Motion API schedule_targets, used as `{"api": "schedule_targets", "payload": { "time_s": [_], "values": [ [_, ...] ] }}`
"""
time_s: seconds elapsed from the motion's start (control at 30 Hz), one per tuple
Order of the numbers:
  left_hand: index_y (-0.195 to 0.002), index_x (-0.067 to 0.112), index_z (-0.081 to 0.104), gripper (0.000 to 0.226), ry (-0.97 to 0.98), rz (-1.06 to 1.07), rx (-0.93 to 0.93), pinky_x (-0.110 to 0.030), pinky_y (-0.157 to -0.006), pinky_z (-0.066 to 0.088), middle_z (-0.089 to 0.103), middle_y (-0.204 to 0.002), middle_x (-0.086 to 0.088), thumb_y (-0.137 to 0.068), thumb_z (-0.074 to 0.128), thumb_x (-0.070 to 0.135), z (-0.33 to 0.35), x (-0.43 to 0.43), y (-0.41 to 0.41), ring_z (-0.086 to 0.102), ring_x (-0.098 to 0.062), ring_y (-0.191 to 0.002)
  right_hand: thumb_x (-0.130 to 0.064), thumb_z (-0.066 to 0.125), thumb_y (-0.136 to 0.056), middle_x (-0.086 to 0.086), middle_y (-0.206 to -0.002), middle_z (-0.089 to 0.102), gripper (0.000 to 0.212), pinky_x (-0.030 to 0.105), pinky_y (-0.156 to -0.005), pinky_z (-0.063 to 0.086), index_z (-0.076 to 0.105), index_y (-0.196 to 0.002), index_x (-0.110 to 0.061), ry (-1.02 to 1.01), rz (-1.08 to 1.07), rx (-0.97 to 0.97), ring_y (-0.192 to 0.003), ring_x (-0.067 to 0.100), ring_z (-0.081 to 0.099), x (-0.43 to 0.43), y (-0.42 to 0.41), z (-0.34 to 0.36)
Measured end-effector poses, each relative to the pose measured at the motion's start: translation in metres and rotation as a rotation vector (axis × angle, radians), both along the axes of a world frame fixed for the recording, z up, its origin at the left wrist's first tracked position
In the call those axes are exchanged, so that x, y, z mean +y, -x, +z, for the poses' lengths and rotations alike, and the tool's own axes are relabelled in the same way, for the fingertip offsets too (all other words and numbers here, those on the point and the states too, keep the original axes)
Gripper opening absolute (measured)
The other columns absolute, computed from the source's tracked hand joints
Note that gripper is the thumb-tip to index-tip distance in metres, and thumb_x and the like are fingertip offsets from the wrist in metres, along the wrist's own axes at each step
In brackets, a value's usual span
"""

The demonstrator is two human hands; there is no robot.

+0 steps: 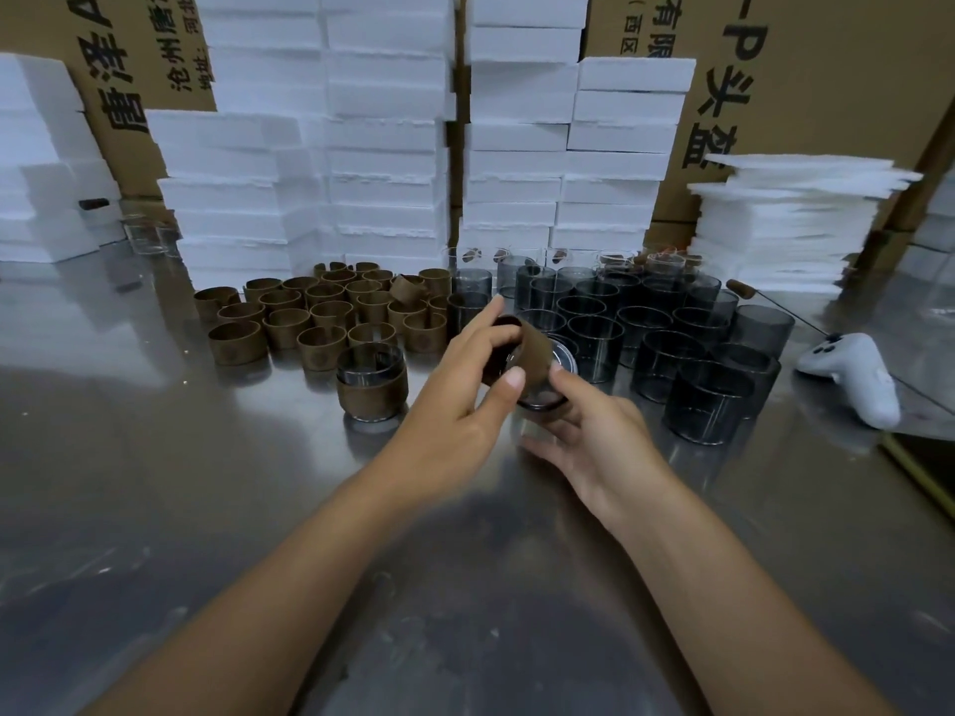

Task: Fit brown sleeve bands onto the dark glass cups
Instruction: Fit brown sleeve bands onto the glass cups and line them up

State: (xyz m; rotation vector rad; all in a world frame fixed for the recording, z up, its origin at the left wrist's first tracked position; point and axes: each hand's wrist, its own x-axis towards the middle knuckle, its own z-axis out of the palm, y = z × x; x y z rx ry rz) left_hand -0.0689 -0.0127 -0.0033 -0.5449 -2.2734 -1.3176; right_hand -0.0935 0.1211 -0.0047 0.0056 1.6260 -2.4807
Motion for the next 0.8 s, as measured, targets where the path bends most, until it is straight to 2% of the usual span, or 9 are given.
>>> {"api": "schedule_targets", "payload": {
  "time_s": [0.13, 0.27, 0.33, 0.4, 0.43, 0.5, 0.6, 0.7, 0.8],
  "values": [
    [-0.129, 0.023, 0.046, 0.04, 0.005, 0.022, 0.073, -0.038, -0.113, 0.034, 0.033, -0.148, 0.008, -0.091, 0.058, 0.017, -0.002, 0.001, -0.001, 0.031, -0.006, -0.139, -0.019, 0.059, -0.093, 0.005, -0.071, 0.067, 0.018, 0.035, -0.068, 0.059, 0.07, -0.085, -0.008, 0.08, 0.008, -0.023, -0.082, 0.019, 0.066, 0.005, 0.002, -0.002],
    [-0.129, 0.023, 0.045, 0.053, -0.126, 0.039, 0.149, -0.027, -0.103, 0.042, 0.053, -0.127, 0.013, -0.081, 0.068, 0.023, -0.003, 0.006, -0.001, 0.05, -0.003, -0.122, -0.034, 0.062, -0.086, 0.005, -0.07, 0.073, 0.033, 0.033, -0.069, 0.061, 0.078, -0.064, -0.015, 0.164, 0.075, -0.016, -0.072, 0.013, 0.071, 0.004, -0.001, 0.0],
    [-0.13, 0.028, 0.043, 0.058, -0.168, 0.047, 0.154, -0.021, -0.101, 0.042, 0.053, -0.125, 0.018, -0.079, 0.071, 0.025, -0.005, 0.009, -0.001, 0.051, -0.001, -0.121, -0.042, 0.065, -0.074, 0.01, -0.095, 0.075, 0.03, 0.033, -0.069, 0.06, 0.079, -0.082, -0.017, 0.196, 0.099, -0.033, -0.093, 0.018, 0.071, 0.002, -0.003, 0.001],
    [-0.132, 0.031, 0.041, 0.064, -0.195, 0.063, 0.139, -0.023, -0.103, 0.042, 0.055, -0.126, 0.018, -0.077, 0.073, 0.031, -0.006, 0.011, -0.001, 0.05, 0.0, -0.122, -0.044, 0.066, -0.068, 0.015, -0.119, 0.067, 0.052, 0.036, -0.077, 0.06, 0.07, -0.112, -0.018, 0.228, 0.11, -0.063, -0.117, 0.027, 0.061, 0.0, -0.004, 0.001],
    [-0.133, 0.033, 0.042, 0.066, -0.206, 0.073, 0.124, -0.025, -0.104, 0.042, 0.056, -0.126, 0.016, -0.075, 0.073, 0.037, -0.006, 0.012, -0.001, 0.051, -0.001, -0.122, -0.044, 0.066, -0.066, 0.017, -0.124, 0.064, 0.058, 0.038, -0.081, 0.058, 0.066, -0.118, -0.018, 0.246, 0.114, -0.077, -0.123, 0.03, 0.054, -0.001, -0.004, 0.002],
    [-0.134, 0.036, 0.043, 0.071, -0.216, 0.092, 0.099, -0.028, -0.104, 0.043, 0.057, -0.125, 0.011, -0.07, 0.072, 0.047, -0.007, 0.012, -0.001, 0.053, -0.004, -0.12, -0.045, 0.066, -0.066, 0.017, -0.121, 0.065, 0.053, 0.041, -0.089, 0.054, 0.068, -0.111, -0.016, 0.264, 0.134, -0.094, -0.128, 0.032, 0.049, -0.002, -0.005, 0.003],
    [-0.129, 0.04, 0.047, 0.066, -0.219, 0.092, 0.101, -0.025, -0.101, 0.044, 0.059, -0.121, 0.012, -0.069, 0.074, 0.044, -0.006, 0.012, -0.001, 0.054, -0.003, -0.116, -0.052, 0.066, -0.067, 0.016, -0.112, 0.067, 0.05, 0.046, -0.101, 0.046, 0.074, -0.097, -0.013, 0.241, 0.166, -0.11, -0.12, 0.027, 0.058, -0.002, -0.008, 0.005],
    [-0.122, 0.041, 0.048, 0.06, -0.243, 0.047, 0.118, -0.017, -0.095, 0.044, 0.06, -0.114, 0.022, -0.069, 0.075, 0.041, -0.005, 0.013, -0.002, 0.056, 0.0, -0.112, -0.061, 0.063, -0.066, 0.019, -0.13, 0.059, 0.072, 0.051, -0.106, 0.041, 0.068, -0.116, -0.009, 0.207, 0.212, -0.076, -0.129, 0.03, 0.049, -0.003, -0.009, 0.005],
    [-0.121, 0.04, 0.048, 0.058, -0.261, 0.017, 0.115, -0.013, -0.091, 0.044, 0.059, -0.111, 0.025, -0.07, 0.074, 0.041, -0.005, 0.014, -0.001, 0.058, -0.001, -0.11, -0.063, 0.063, -0.062, 0.021, -0.133, 0.056, 0.081, 0.051, -0.107, 0.04, 0.064, -0.122, -0.009, 0.209, 0.259, -0.052, -0.13, 0.032, 0.049, -0.003, -0.012, 0.007]
  ]
}}
